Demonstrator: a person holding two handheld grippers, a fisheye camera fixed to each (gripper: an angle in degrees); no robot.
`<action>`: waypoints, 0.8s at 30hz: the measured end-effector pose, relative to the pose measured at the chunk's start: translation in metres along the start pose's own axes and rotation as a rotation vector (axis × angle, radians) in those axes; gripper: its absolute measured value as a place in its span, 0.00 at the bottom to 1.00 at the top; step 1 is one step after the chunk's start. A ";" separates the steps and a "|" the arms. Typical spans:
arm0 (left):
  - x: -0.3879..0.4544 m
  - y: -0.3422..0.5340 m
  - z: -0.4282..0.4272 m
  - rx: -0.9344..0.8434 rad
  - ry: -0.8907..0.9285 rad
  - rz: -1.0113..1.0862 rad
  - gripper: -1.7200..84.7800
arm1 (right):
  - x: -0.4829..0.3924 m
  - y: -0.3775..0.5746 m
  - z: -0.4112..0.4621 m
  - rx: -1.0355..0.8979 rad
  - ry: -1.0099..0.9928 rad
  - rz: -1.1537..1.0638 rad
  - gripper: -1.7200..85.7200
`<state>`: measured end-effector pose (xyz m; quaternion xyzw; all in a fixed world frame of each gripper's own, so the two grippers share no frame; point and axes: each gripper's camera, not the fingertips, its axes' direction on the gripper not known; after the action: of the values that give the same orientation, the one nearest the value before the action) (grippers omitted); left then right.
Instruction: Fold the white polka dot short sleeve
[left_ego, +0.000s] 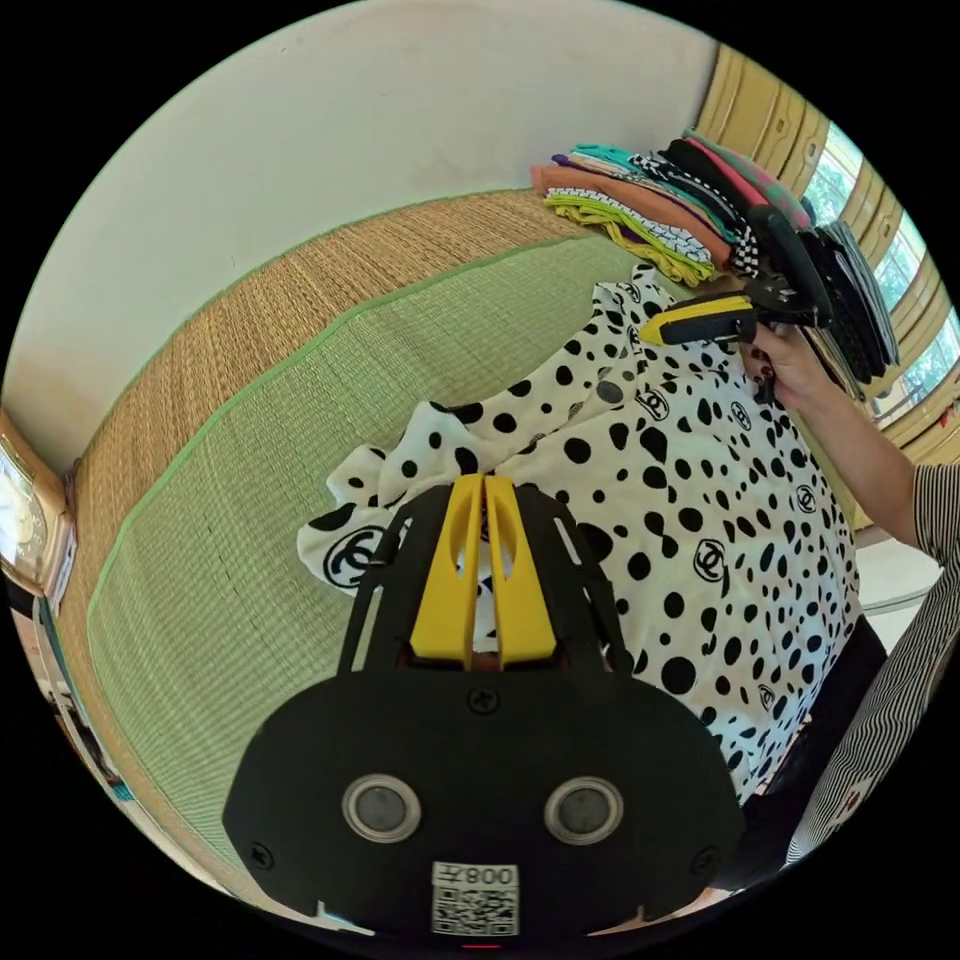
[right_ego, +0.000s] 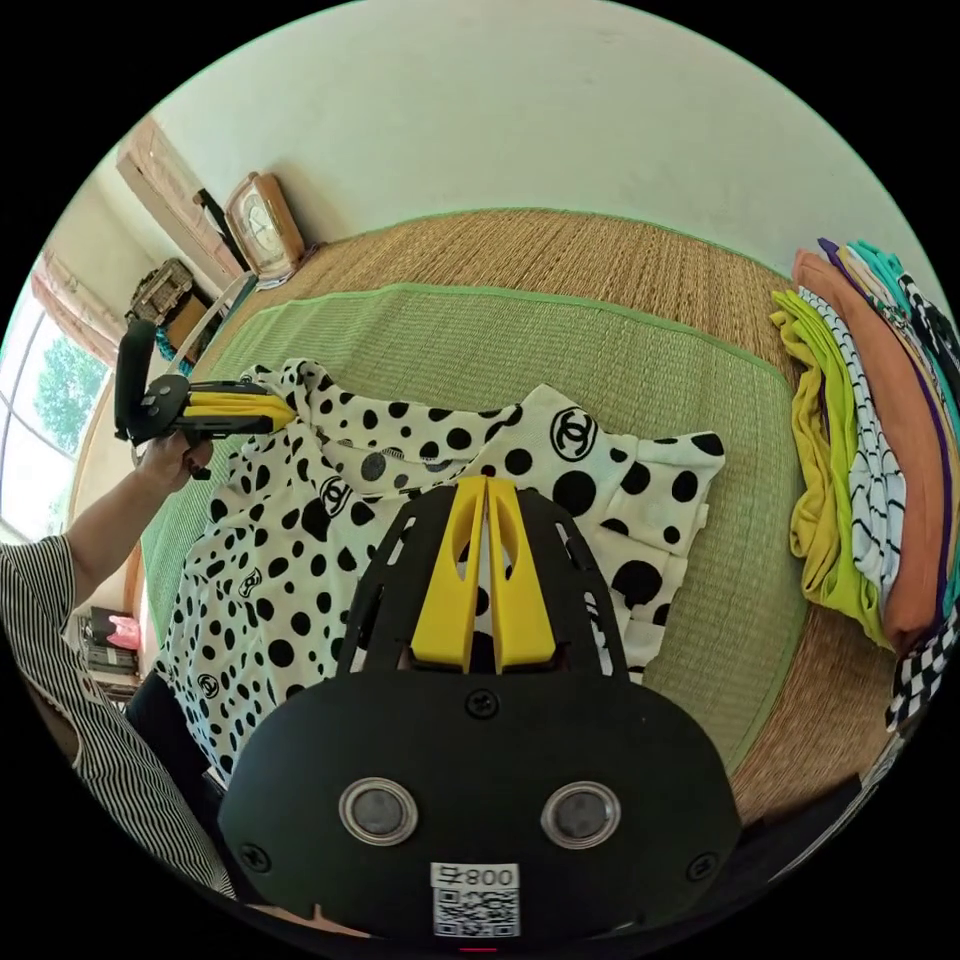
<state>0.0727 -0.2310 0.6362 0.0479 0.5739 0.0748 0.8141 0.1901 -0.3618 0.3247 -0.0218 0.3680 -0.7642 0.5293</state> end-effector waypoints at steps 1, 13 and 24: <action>-0.002 -0.001 -0.006 0.013 0.009 -0.011 0.02 | -0.005 0.002 -0.007 0.031 -0.003 0.000 0.02; -0.042 0.006 -0.104 0.147 -0.110 -0.130 0.07 | -0.014 0.013 -0.036 0.087 0.041 0.015 0.02; -0.119 0.000 -0.161 0.161 0.008 -0.299 0.11 | 0.015 0.033 -0.086 0.211 0.130 0.135 0.04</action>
<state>-0.1179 -0.2534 0.6925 0.0269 0.5820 -0.0933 0.8074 0.1732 -0.3335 0.2372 0.1081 0.3198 -0.7609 0.5541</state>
